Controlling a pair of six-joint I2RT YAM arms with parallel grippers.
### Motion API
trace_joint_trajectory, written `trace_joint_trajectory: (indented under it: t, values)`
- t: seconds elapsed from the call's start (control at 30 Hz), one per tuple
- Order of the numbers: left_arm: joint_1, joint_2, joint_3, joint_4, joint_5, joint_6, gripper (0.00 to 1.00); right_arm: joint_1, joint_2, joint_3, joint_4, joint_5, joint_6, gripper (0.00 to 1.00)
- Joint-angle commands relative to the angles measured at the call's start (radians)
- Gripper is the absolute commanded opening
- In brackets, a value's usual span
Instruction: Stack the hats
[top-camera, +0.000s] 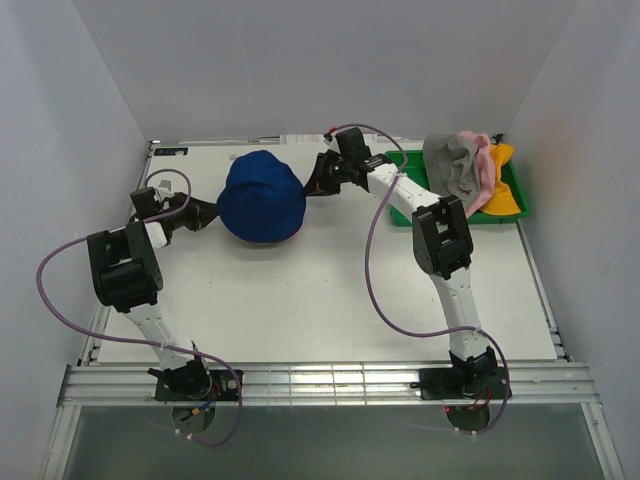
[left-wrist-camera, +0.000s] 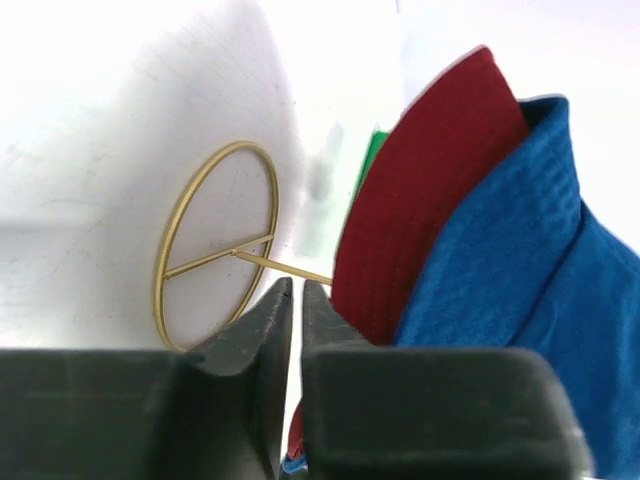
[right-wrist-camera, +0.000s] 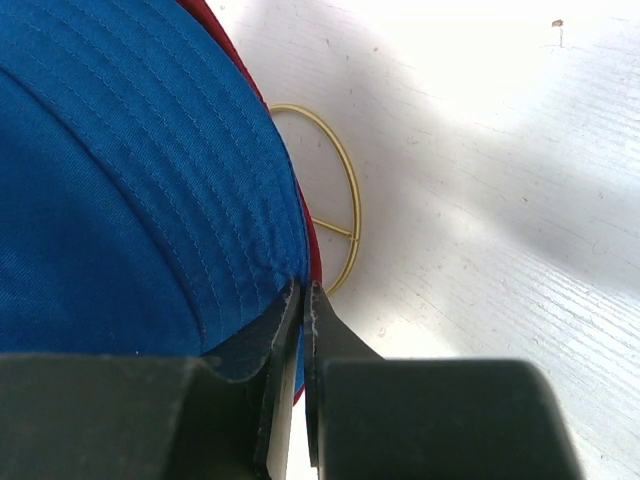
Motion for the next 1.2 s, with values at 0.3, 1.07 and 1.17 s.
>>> trace_joint_trajectory:
  t: [0.3,1.07,1.17]
  values:
    - [0.094,-0.098,0.006,-0.081,-0.011,0.059,0.49,-0.008,0.018,0.041,-0.029,0.025,-0.023,0.08]
    - [0.026,-0.078,-0.041,0.257,0.115,-0.129,0.6,-0.008,0.021,0.059,-0.044,0.029,-0.027,0.08]
    - [0.028,-0.078,-0.046,0.259,0.117,-0.126,0.6,-0.008,0.022,0.059,-0.044,0.029,-0.026,0.08]
